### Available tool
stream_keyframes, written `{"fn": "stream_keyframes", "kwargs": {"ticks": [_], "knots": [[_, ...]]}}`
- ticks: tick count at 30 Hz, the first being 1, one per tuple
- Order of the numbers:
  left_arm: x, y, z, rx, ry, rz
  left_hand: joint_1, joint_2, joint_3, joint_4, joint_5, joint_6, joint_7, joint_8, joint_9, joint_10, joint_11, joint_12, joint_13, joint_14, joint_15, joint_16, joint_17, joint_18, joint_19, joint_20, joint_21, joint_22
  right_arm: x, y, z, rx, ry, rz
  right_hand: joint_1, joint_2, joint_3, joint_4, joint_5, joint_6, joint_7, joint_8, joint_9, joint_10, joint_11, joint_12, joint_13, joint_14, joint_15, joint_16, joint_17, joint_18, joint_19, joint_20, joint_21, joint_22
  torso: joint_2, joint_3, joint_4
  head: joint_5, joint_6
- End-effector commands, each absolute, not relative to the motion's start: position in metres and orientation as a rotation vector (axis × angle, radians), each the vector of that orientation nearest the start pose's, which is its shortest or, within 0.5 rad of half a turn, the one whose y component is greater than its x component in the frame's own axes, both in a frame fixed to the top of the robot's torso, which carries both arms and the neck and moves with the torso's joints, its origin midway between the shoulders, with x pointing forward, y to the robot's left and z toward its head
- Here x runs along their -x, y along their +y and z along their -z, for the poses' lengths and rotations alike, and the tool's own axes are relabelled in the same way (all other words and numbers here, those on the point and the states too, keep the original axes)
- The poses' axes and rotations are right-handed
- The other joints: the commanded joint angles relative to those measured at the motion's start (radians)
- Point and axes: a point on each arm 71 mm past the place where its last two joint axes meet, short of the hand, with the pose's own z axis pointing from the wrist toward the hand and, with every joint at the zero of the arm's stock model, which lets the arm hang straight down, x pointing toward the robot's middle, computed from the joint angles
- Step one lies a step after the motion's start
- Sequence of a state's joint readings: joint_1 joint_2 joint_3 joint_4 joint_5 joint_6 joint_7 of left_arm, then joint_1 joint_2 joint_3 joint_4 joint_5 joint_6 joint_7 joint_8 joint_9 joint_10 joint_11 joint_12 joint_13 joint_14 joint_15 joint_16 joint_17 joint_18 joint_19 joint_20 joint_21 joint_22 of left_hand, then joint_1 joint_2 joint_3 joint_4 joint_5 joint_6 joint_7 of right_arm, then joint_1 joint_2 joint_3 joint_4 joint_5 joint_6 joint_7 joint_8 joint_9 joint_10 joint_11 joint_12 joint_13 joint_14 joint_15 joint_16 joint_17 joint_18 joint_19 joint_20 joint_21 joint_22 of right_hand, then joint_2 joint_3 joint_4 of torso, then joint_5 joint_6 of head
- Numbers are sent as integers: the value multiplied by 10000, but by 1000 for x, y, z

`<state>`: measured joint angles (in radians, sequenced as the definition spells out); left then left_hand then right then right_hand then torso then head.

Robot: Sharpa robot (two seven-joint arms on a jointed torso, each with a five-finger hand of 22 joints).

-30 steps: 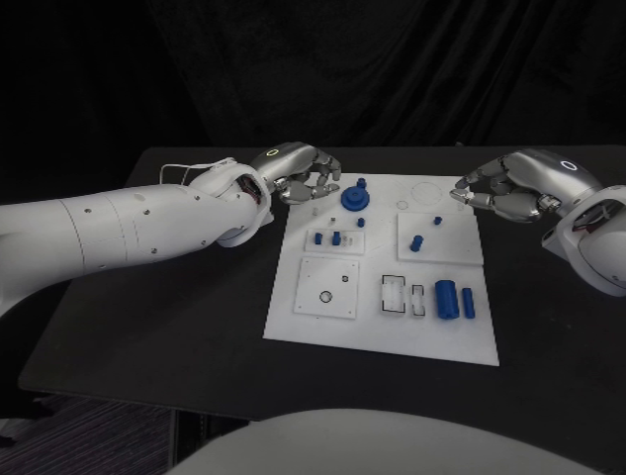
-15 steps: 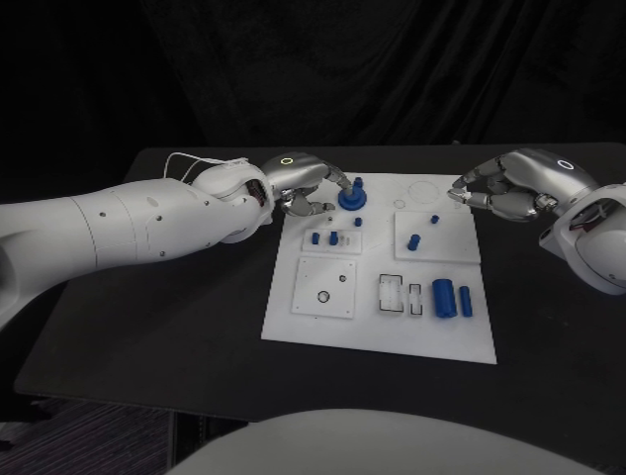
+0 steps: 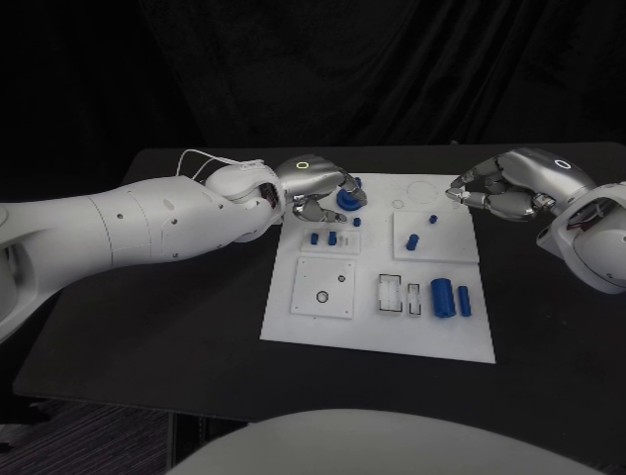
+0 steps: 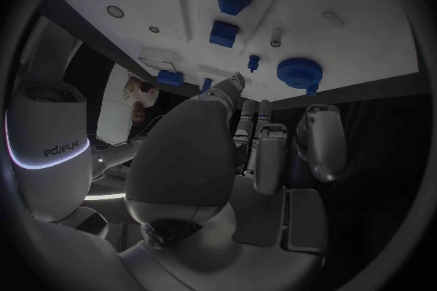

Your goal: Assemble the parts on the task board

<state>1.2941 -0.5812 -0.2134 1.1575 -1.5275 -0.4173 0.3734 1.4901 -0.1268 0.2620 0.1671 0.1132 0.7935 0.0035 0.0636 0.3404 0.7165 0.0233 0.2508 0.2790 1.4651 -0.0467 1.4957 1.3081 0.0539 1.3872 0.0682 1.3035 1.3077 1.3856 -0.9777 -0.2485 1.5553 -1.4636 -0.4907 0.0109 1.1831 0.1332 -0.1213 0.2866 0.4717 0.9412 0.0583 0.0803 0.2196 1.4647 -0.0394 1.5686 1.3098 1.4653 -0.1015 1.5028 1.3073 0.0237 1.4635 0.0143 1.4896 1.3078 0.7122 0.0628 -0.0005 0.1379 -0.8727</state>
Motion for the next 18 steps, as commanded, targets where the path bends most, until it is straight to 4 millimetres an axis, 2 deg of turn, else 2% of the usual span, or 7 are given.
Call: {"fn": "stream_keyframes", "kwargs": {"ticks": [1, 4, 6, 12, 18], "knots": [[-524, 145, 204, -6778, 14986, 8161, -109, 61, -118, 23, -35, 148, 36, 85, -96, 286, 64, 182, -45, 342, 81, 67, 1294, 62, 136, 26, 93, 1811, -478, -257, 156, 2369, 14972, -5653, 93, -33, 42, -17, 41, 39, 6, -62, -13, 1061, 58, 22, 2610, 770, 70, -35, 1119, -16, 674, 44, -37, 2338, 11, -3, -10, -12, 1], [-526, 142, 206, -6735, 15204, 8062, -121, 77, -182, 41, -44, 262, 98, 113, -153, 448, 132, 279, -67, 362, 108, 82, 1303, 55, 188, 50, 125, 1823, -478, -257, 156, 2374, 14979, -5658, 94, -34, 41, -15, 40, 40, 6, -63, -13, 1061, 57, 22, 2610, 769, 70, -37, 1115, -16, 675, 44, -34, 2339, 2, -10, 7, -35, 1], [-526, 141, 207, -6722, 15282, 8027, -108, 90, -226, 41, -11, 264, 12, 86, -227, 609, 197, 381, -68, 372, 144, 88, 1296, 54, 221, 82, 131, 1826, -478, -257, 156, 2377, 14983, -5660, 94, -34, 41, -15, 40, 40, 6, -63, -13, 1061, 57, 22, 2610, 769, 70, -37, 1115, -16, 675, 44, -34, 2339, 8, -3, 3, -33, 1], [-527, 134, 209, -6748, 15343, 8063, -15, 114, -226, -8, 180, 280, -10, 71, -313, 745, 210, 486, -59, 375, 164, 90, 1282, 57, 240, 111, 116, 1825, -478, -257, 156, 2376, 15000, -5649, 94, -34, 41, -15, 40, 40, 6, -63, -13, 1061, 57, 22, 2610, 769, 70, -37, 1115, -16, 675, 44, -34, 2339, 8, -8, 4, -33, 1], [-526, 126, 212, -7074, 15220, 7971, 249, 108, -67, -173, 859, 482, 20, 130, -441, 976, 215, 691, 23, 384, 170, 108, 1281, 60, 266, 130, 98, 1830, -478, -256, 156, 2391, 15009, -5666, 94, -34, 41, -15, 40, 40, 6, -63, -13, 1061, 57, 22, 2610, 769, 70, -37, 1115, -16, 675, 44, -34, 2339, -4, -4, -5, -18, 1]]}}
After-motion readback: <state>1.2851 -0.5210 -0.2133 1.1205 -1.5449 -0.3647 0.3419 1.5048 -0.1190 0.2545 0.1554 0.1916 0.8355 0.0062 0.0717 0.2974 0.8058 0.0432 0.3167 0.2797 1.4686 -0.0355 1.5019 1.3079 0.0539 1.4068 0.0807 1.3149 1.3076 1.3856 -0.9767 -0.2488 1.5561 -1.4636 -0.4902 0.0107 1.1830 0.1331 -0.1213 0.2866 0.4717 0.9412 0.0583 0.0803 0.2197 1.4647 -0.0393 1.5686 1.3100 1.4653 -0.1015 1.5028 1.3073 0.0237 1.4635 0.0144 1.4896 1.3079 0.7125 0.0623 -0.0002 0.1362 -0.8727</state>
